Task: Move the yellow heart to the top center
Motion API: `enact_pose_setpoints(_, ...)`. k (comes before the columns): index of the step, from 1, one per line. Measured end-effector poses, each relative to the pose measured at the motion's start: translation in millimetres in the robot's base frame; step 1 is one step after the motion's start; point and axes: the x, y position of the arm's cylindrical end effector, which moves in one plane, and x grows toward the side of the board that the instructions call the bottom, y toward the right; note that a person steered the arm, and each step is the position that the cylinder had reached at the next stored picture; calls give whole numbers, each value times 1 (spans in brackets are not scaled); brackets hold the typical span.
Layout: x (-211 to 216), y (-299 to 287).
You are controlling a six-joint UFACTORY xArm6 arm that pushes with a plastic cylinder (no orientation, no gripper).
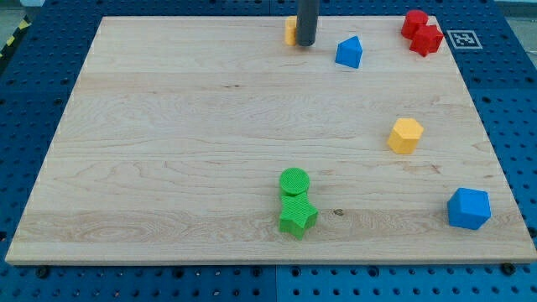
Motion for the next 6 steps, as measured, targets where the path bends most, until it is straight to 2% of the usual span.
enact_pose_setpoints(3, -21, 46)
enact_pose_setpoints(4, -31, 46)
enact_pose_setpoints(6, -33, 6)
